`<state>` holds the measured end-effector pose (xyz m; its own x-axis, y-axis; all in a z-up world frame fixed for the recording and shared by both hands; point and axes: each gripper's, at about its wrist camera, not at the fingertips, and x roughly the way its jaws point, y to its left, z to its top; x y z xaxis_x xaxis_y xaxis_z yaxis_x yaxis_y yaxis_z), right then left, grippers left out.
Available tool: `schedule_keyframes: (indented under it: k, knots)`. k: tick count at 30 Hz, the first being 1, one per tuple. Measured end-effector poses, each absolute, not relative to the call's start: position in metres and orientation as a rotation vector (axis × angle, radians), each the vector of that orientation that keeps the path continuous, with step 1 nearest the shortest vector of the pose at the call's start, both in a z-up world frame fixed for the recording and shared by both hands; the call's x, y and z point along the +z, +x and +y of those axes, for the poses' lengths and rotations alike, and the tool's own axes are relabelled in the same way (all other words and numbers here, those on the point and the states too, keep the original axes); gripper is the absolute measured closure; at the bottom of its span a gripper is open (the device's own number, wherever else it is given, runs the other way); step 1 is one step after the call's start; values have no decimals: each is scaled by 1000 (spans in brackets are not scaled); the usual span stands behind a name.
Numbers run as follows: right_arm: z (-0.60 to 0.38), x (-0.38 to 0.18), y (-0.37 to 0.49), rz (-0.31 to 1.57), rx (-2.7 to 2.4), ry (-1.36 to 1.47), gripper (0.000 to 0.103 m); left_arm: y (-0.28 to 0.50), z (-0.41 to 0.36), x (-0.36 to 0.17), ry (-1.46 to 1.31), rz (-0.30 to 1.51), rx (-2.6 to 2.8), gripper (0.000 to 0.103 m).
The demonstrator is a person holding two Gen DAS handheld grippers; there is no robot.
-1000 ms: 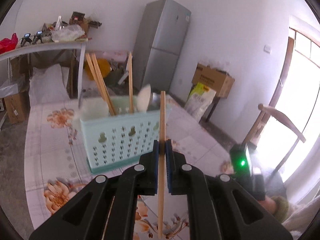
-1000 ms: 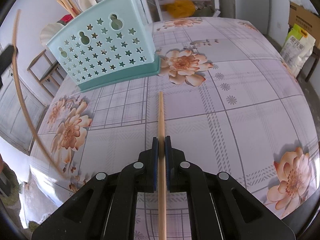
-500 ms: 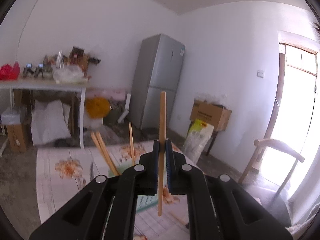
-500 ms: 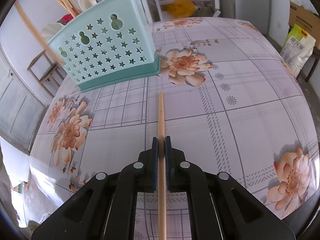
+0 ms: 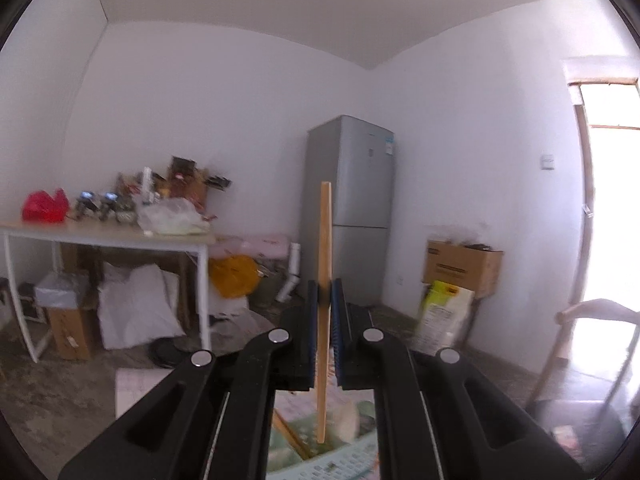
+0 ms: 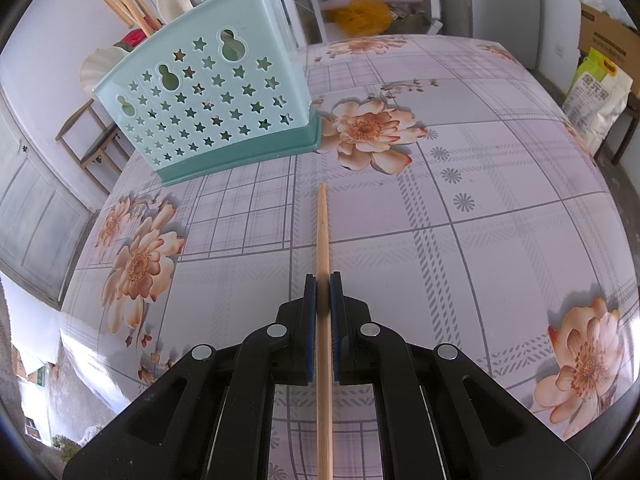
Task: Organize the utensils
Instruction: 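Lift the chopstick upright with the left tool over the green holder, then lower the chopstick into the holder and open the left tool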
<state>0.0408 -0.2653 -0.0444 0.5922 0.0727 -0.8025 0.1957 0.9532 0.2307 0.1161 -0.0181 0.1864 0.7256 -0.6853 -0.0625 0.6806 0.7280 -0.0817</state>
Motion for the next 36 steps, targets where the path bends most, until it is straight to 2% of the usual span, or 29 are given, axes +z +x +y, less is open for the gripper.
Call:
schedule_keyframes:
  k: [13,22,23,25,30,34,36]
  knots:
    - [-266,-44,42,939,-73,312,98,171,-57,131,-59,157,-674,97]
    - [-266,-44,42,938,-73,319,98,169,-63,99,-40,241,-707,96]
    - [-266,-44,42,937,-73,320,98,167,-61,97,-42,248,-711,94]
    - [-266,-44,43,937,-73,322,98,163,-58,94,-44,260,-713,76]
    - [-265,-44,44,943,-74,316,98,150,-48,91,-42,287,-727,49]
    - [-263,-43,45,957,-76,298,98,135,-39,87,-29,301,-743,38]
    - [-262,-42,47,964,-77,280,98,129,-33,85,-30,310,-746,36]
